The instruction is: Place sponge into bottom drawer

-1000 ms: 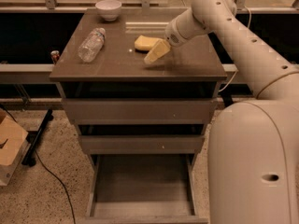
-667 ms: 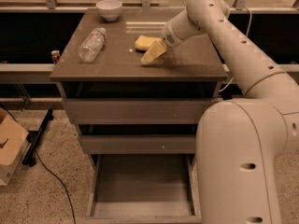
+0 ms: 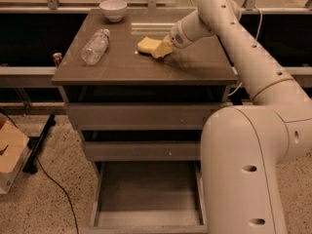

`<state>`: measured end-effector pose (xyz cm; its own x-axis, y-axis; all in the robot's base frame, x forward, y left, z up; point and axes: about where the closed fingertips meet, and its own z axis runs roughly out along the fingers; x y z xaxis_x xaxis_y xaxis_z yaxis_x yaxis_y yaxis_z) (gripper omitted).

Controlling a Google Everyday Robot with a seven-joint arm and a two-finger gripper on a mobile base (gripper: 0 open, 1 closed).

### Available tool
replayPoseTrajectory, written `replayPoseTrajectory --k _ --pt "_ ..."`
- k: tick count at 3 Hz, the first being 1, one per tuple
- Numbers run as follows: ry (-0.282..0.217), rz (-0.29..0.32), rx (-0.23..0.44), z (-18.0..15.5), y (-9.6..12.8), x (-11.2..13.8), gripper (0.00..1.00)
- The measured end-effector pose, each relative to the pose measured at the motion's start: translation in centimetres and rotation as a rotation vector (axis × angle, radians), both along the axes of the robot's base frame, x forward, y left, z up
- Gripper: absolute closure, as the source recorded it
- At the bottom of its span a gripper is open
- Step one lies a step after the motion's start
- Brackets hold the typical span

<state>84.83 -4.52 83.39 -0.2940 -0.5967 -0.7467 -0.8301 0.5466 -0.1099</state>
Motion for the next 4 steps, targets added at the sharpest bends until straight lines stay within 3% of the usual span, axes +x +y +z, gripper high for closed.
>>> replayPoseTrajectory --k 1,2,3,4 --pt "-0.020 0.016 0.022 1.6 -0.4 -1.0 0.70" --pt "-0.067 0.049 0.015 4.1 -1.4 -3.6 0.94" --pt "-0.144 0.096 -0.044 6.9 -3.2 -8.1 1.00" --pt "-0.234 0.153 -0.128 9.5 -5.6 -16.3 1.00"
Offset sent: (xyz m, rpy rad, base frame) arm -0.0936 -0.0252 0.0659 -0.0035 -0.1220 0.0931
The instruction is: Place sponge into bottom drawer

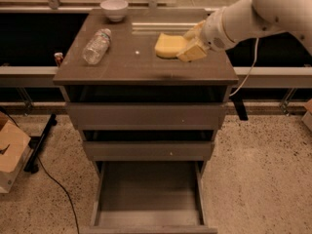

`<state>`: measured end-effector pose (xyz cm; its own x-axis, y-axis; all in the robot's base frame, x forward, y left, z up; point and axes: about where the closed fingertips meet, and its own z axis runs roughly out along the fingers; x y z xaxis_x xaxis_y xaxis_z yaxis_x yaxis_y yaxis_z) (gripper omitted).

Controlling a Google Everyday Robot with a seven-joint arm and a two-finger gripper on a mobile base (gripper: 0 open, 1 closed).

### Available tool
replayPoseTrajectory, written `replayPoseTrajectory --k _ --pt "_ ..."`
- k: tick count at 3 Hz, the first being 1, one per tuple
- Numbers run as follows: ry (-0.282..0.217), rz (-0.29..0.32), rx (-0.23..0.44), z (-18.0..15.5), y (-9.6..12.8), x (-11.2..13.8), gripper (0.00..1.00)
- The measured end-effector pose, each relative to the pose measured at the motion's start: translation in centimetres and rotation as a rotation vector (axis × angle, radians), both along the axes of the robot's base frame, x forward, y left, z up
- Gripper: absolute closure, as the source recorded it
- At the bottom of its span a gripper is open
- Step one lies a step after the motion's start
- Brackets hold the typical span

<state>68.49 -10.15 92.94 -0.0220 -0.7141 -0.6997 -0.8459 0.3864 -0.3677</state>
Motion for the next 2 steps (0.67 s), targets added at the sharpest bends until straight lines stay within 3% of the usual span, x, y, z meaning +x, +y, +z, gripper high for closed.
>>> replayPoseTrajectory --k 1,2 --pt "0.029 0.025 -0.072 -2.7 -1.1 -5.8 1.00" --pt "0.128 0.021 -0.144 -7.7 -2.5 -11.3 1.00"
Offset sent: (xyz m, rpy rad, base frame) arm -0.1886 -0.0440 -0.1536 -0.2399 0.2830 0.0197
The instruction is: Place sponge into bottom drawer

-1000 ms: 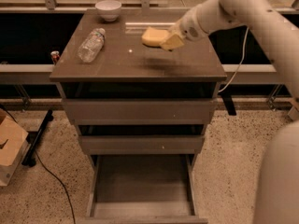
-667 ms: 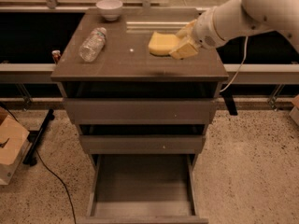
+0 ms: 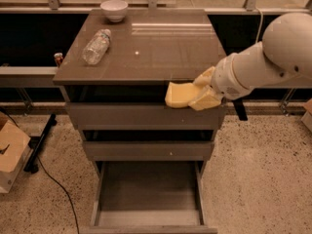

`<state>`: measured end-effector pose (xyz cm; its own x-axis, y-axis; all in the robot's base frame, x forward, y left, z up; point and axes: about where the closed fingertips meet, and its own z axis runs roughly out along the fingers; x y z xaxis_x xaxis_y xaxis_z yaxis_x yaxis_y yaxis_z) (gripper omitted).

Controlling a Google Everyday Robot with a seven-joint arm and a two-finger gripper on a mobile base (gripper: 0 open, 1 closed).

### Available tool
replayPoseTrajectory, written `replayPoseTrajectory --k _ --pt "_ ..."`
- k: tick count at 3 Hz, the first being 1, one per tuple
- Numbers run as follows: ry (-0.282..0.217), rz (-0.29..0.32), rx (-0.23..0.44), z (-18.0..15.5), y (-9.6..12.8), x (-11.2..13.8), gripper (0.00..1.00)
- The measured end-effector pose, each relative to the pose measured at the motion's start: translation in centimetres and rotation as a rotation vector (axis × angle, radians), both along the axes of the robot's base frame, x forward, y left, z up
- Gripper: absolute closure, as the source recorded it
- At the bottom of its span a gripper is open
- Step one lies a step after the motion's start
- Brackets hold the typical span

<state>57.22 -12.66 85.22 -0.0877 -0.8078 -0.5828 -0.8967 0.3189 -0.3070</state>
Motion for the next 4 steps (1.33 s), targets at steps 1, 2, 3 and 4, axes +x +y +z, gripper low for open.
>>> replayPoseTrajectory --k 1,2,3,4 --pt "0.162 -0.059 -0.055 -8.2 -2.1 -5.8 1.00" --pt "0.165 -0.044 -0.060 -8.4 -1.7 -6.0 1.00" --pt "0.137 0.013 -0.098 -9.0 -0.4 -6.1 1.00" --pt "0.172 0.026 -0.082 -11.3 0.2 -6.5 1.00"
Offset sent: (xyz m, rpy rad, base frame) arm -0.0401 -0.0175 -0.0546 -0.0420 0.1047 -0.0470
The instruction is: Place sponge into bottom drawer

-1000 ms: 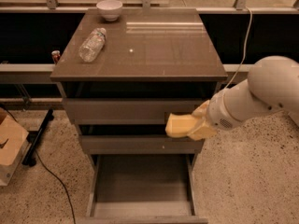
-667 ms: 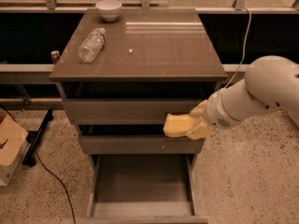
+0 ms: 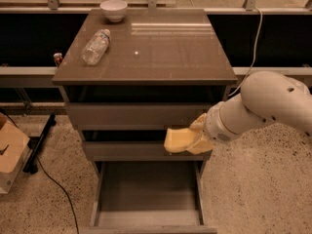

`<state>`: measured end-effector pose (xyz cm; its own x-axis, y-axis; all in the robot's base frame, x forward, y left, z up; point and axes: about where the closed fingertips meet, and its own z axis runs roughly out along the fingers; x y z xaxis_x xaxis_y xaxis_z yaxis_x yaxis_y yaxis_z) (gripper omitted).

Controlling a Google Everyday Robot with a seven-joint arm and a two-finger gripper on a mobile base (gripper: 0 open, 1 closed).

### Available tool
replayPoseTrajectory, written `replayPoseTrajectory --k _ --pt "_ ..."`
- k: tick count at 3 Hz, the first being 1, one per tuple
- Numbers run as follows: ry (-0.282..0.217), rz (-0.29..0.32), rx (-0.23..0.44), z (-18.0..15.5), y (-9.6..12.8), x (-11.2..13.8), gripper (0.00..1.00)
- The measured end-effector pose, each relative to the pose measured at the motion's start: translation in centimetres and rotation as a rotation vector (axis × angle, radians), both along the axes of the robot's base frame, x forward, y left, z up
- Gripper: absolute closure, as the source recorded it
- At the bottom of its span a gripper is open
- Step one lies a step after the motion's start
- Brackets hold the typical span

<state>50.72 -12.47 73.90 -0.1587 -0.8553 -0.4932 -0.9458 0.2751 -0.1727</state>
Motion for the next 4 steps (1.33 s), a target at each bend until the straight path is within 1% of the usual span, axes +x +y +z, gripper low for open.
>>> replayPoseTrajectory --k 1,2,3,4 --pt "0.033 0.005 0.053 -4.5 0.9 -0.2 1.00" --pt "0.048 0.006 0.105 -9.4 1.6 0.4 1.00" --pt "0.065 0.004 0.145 -14.3 2.0 1.6 1.00" --pt "0.145 -0.064 0.222 -21.7 1.9 2.5 1.00"
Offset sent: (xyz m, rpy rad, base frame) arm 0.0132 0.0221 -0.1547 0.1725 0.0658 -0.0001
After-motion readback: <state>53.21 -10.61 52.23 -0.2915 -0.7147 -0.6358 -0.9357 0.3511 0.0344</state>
